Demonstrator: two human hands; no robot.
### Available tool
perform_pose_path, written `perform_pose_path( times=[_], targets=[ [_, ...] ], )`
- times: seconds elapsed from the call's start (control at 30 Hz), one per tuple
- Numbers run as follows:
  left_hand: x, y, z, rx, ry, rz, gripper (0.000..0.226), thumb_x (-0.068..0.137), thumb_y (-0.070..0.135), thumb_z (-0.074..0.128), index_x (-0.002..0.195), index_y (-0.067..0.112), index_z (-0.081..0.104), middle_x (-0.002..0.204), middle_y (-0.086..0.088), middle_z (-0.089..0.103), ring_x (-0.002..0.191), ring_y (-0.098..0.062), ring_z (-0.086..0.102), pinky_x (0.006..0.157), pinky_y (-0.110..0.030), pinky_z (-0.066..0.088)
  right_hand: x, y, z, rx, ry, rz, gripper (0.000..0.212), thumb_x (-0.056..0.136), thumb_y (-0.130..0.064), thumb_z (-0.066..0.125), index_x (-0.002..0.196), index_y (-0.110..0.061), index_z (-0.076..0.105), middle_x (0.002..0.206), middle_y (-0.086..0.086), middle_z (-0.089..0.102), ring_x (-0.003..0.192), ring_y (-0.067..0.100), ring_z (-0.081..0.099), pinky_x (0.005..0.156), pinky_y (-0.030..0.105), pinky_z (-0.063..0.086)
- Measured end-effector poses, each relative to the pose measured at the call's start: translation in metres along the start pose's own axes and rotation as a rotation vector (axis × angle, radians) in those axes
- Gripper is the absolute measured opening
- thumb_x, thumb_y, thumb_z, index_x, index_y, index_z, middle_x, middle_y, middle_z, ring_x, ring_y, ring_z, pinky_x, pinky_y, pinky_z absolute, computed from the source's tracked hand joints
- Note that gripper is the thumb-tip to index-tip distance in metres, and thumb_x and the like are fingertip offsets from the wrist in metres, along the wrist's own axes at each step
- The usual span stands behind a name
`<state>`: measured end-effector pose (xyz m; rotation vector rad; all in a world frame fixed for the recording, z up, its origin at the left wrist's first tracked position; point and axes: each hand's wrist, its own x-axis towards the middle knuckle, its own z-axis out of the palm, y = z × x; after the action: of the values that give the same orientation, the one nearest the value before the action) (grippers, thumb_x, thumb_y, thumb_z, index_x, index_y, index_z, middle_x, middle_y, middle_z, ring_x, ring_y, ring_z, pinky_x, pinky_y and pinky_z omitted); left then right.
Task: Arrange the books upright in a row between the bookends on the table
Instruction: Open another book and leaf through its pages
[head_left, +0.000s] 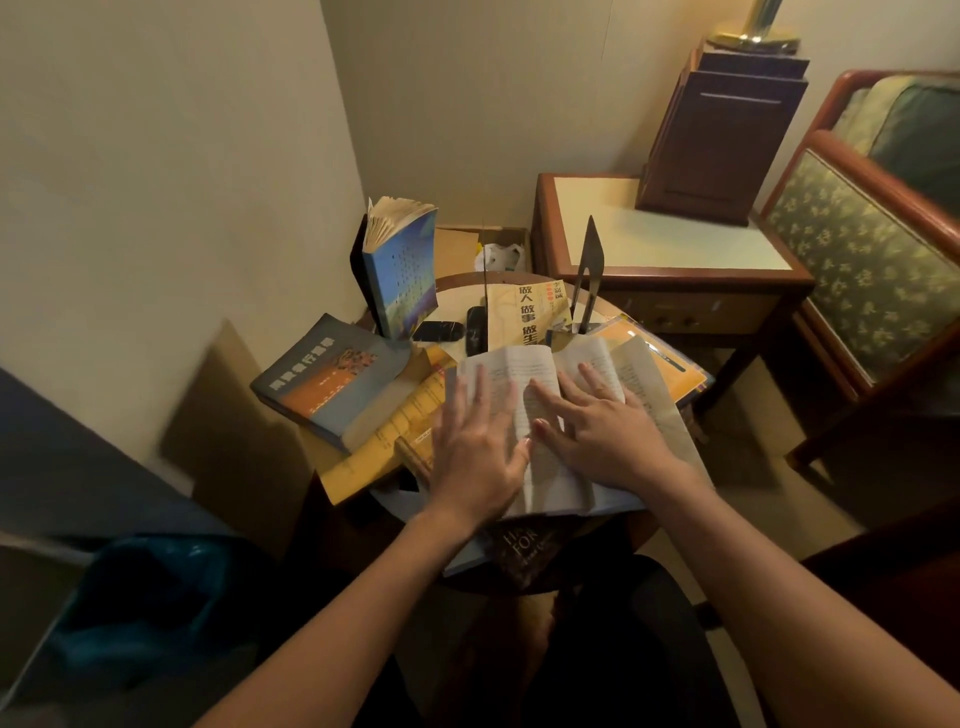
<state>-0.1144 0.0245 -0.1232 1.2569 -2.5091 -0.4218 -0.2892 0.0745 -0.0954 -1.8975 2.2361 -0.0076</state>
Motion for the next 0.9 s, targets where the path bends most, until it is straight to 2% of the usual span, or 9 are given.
perform_pose_path(
  times=[0.03,0.1,0.2,0.4,0.67,0.9],
  targets=[
    [0.004,0.004,0.005,0.008,-0.050,0.072,0.063,0.103,0.042,0.033,0.160,0.025,0.011,0.168,0.000,-0.001,0.154,-0.021,-0.005,0.124,-0.050,0.002,0.000,0.001,0.002,0.004,0.013,0.006,0.060,0.099,-0.069,0.015,0.155,-0.052,0.000,0.167,-0.011,0.005,0.154,0.015,-0.010,0.124,0.052,0.006],
    [0.012,0.007,0.016,0.001,-0.162,0.088,0.058,0.104,0.028,0.026,0.160,0.018,0.012,0.168,0.002,0.007,0.154,-0.014,0.002,0.124,-0.048,0.000,0.000,0.002,0.005,0.012,0.020,0.019,0.057,0.101,-0.064,0.015,0.155,-0.051,0.002,0.167,-0.013,0.004,0.153,0.012,-0.012,0.123,0.050,0.004],
    [0.029,0.003,0.026,0.065,-0.166,0.058,0.059,0.102,0.020,0.026,0.159,0.013,0.011,0.167,0.000,0.012,0.154,-0.013,0.006,0.124,-0.048,0.000,0.000,0.004,0.009,0.013,-0.002,0.022,0.055,0.102,-0.061,0.014,0.154,-0.052,-0.001,0.167,-0.014,-0.001,0.152,0.011,-0.015,0.123,0.049,0.000],
    [0.041,-0.003,0.027,0.078,-0.167,0.058,0.061,0.100,0.022,0.021,0.160,0.016,0.011,0.167,0.002,0.013,0.154,-0.016,0.006,0.124,-0.049,-0.002,-0.002,0.001,0.010,-0.011,0.005,0.033,0.055,0.103,-0.058,0.012,0.155,-0.050,-0.005,0.167,-0.012,-0.003,0.152,0.012,-0.016,0.124,0.050,0.001],
    [-0.063,0.001,0.034,0.020,-0.135,0.106,0.062,0.100,0.032,0.020,0.159,0.019,0.008,0.167,0.006,0.005,0.154,-0.015,-0.003,0.123,-0.049,-0.007,-0.001,-0.002,0.011,0.028,0.000,0.061,0.054,0.104,-0.057,0.013,0.156,-0.050,-0.002,0.166,-0.014,-0.006,0.151,0.010,-0.019,0.121,0.051,-0.003],
    [0.004,0.008,0.027,0.022,-0.137,0.047,0.059,0.103,0.026,0.025,0.159,0.017,0.012,0.167,0.003,0.012,0.154,-0.017,0.005,0.124,-0.048,-0.003,0.001,-0.002,0.011,0.023,0.005,0.065,0.055,0.104,-0.057,0.013,0.156,-0.048,0.000,0.167,-0.013,-0.004,0.152,0.010,-0.017,0.121,0.050,-0.003]
  ],
)
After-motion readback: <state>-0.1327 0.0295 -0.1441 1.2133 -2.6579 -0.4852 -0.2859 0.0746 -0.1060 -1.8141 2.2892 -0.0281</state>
